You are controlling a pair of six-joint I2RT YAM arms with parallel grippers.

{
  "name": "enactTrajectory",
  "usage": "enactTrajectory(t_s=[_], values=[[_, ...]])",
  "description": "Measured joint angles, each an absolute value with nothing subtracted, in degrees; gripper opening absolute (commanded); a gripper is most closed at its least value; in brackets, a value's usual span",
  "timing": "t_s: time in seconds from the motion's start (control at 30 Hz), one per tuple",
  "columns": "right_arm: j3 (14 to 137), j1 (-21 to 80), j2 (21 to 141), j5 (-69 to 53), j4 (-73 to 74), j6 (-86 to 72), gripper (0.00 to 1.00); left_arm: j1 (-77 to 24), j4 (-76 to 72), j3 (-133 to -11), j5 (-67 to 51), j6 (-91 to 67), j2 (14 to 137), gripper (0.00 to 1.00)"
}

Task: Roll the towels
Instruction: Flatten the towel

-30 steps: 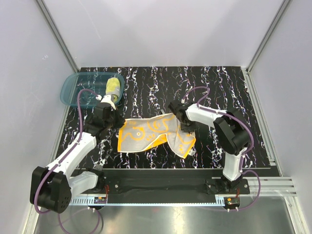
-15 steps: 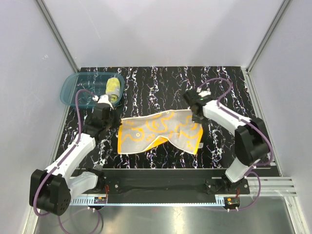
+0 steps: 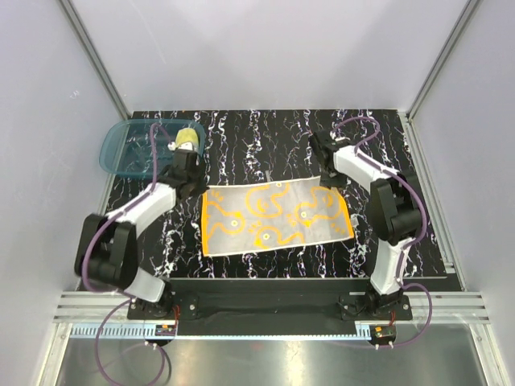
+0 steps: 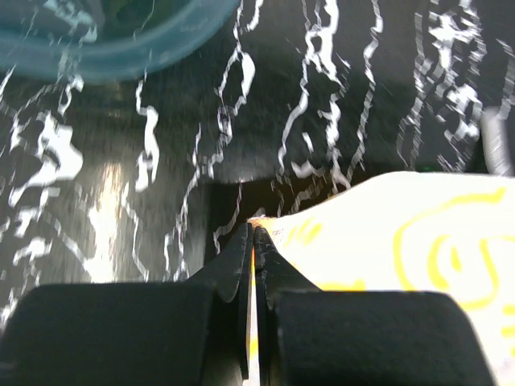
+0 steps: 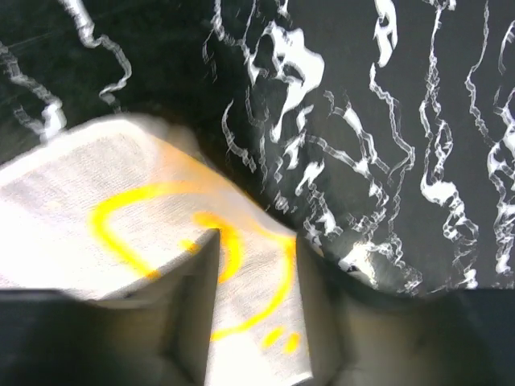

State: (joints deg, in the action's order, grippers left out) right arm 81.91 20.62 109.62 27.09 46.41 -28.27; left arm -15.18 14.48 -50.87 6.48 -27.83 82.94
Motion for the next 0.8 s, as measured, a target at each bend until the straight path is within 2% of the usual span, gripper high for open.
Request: enactTrajectory(t_s=[0.03, 0.07, 0.1, 0.13, 0.2, 0.23, 0.27, 0.3, 0.33, 0.47, 0.6, 0.7, 0.8], values=[[82.6, 20.2, 110.7, 27.0, 46.3, -28.0, 0.87, -14.9, 14.2, -52.1, 6.5, -27.4, 85.3, 0.0], [83.0, 19.8, 111.5, 27.1, 46.3, -28.1, 0.98, -14.6, 14.2, -52.9, 6.5, -27.2, 86.8, 0.0], [83.5, 19.2, 112.1, 27.3, 46.4, -27.7, 1.0, -14.3, 14.2, -53.7, 6.5, -27.0, 88.4, 0.01], [83.9, 18.5, 112.6, 27.5, 46.6, -27.4, 1.0, -14.0, 14.4, -54.5, 6.5, -26.8, 89.6, 0.09], [84.6, 17.1, 112.7, 28.0, 47.0, -27.5, 0.99, -13.3, 14.6, -56.2, 6.5, -26.1, 91.8, 0.37], [85.2, 16.3, 112.7, 28.1, 47.7, -27.5, 1.0, -13.1, 14.8, -57.3, 6.4, -26.0, 92.8, 0.63], [85.8, 15.6, 112.7, 28.5, 48.0, -27.5, 1.0, -13.0, 15.0, -58.1, 6.3, -25.6, 93.3, 0.69], [86.2, 14.8, 112.5, 28.7, 47.9, -27.5, 1.0, -12.7, 15.2, -59.0, 6.3, -25.7, 93.7, 0.79], [86.1, 14.2, 112.1, 28.8, 47.9, -27.5, 1.0, -12.6, 15.2, -59.7, 6.2, -25.4, 93.8, 0.99], [82.2, 13.8, 106.5, 27.6, 47.2, -27.9, 1.0, -12.7, 15.9, -60.0, 6.4, -25.4, 90.8, 0.99], [71.7, 14.3, 93.3, 23.3, 45.3, -29.4, 0.99, -13.4, 17.5, -58.3, 6.8, -25.5, 81.8, 0.99], [64.1, 14.1, 83.5, 19.6, 43.6, -32.1, 1.0, -14.4, 16.1, -53.4, 5.9, -27.3, 72.1, 0.89], [57.8, 12.3, 78.4, 14.5, 42.6, -34.6, 0.98, -15.5, 14.1, -43.3, 2.6, -30.7, 61.2, 0.81]])
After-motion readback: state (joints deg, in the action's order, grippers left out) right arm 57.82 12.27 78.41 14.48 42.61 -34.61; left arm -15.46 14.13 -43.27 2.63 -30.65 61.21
